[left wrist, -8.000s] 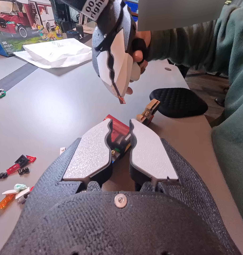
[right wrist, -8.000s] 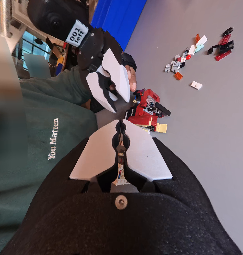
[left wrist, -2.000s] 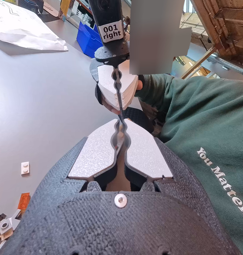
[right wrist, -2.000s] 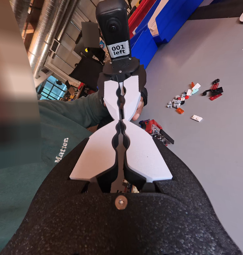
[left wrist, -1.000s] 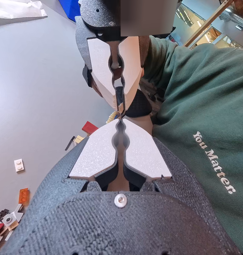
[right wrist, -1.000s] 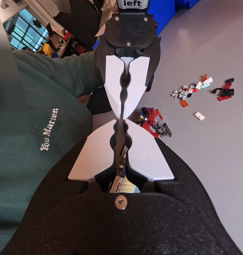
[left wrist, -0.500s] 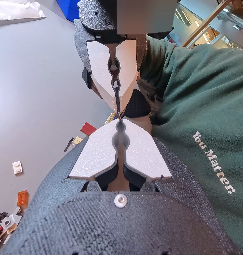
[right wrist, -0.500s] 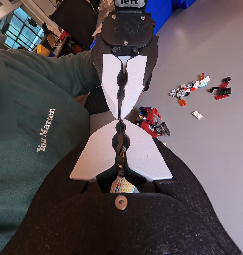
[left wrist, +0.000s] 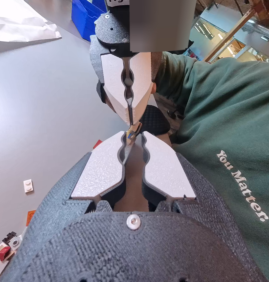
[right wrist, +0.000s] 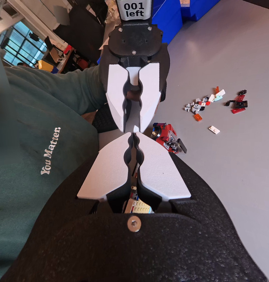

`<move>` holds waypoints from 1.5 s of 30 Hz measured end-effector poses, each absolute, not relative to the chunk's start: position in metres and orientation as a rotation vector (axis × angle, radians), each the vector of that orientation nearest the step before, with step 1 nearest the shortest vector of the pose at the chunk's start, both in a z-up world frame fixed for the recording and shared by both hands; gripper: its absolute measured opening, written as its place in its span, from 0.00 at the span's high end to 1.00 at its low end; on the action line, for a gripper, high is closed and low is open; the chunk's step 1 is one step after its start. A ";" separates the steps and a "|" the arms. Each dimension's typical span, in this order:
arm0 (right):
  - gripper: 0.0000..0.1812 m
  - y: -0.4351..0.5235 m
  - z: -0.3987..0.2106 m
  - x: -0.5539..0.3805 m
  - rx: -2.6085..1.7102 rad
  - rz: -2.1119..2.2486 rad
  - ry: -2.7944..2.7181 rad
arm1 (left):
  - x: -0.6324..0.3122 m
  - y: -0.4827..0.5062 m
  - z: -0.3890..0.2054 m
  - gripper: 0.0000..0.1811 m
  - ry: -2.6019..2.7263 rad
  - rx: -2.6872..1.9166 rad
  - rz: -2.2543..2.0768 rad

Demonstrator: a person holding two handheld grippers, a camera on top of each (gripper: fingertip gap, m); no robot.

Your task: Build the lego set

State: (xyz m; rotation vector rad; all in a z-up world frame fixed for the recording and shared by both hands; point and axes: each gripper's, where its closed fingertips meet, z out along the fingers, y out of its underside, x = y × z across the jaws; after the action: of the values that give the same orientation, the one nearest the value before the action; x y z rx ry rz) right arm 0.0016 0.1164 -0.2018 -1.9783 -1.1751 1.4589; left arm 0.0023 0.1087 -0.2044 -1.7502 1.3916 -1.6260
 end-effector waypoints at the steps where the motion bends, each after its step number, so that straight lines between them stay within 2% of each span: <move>1: 1.00 0.116 -0.202 0.001 -1.979 1.458 -1.175 | 0.002 0.108 -0.204 0.88 1.397 -1.742 -1.613; 6: 1.00 0.117 -0.199 0.000 -1.975 1.444 -1.191 | 0.001 0.106 -0.198 0.80 1.408 -1.696 -1.584; 9: 1.00 0.115 -0.194 -0.002 -1.961 1.436 -1.210 | 0.000 0.111 -0.198 0.67 1.390 -1.688 -1.519; 13: 1.00 0.118 -0.179 0.000 -1.927 1.438 -1.194 | -0.006 0.118 -0.190 0.60 1.337 -1.612 -1.436; 18: 1.00 0.129 -0.159 0.010 -1.930 1.471 -1.083 | -0.034 0.141 -0.235 0.54 1.457 -1.633 -1.002; 23: 1.00 0.127 -0.180 0.018 -2.074 1.568 -0.934 | -0.043 0.139 -0.278 0.50 1.529 -1.688 -0.932; 26: 1.00 0.120 -0.201 0.021 -2.171 1.586 -0.887 | -0.042 0.137 -0.295 0.53 1.588 -1.696 -0.869; 34: 1.00 0.109 -0.224 0.020 -2.301 1.627 -0.786 | -0.045 0.125 -0.292 0.76 1.609 -1.629 -0.790; 39: 1.00 0.104 -0.235 0.013 -2.376 1.627 -0.775 | -0.050 0.119 -0.290 0.83 1.590 -1.602 -0.750; 45: 1.00 0.102 -0.241 0.004 -2.419 1.610 -0.810 | -0.053 0.109 -0.290 0.85 1.625 -1.561 -0.775</move>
State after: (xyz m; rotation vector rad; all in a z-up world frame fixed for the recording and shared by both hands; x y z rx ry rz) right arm 0.0038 0.1023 -0.2407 -2.4186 -0.8096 1.6101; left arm -0.0531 0.1088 -0.2898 -1.5610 1.6246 -0.7753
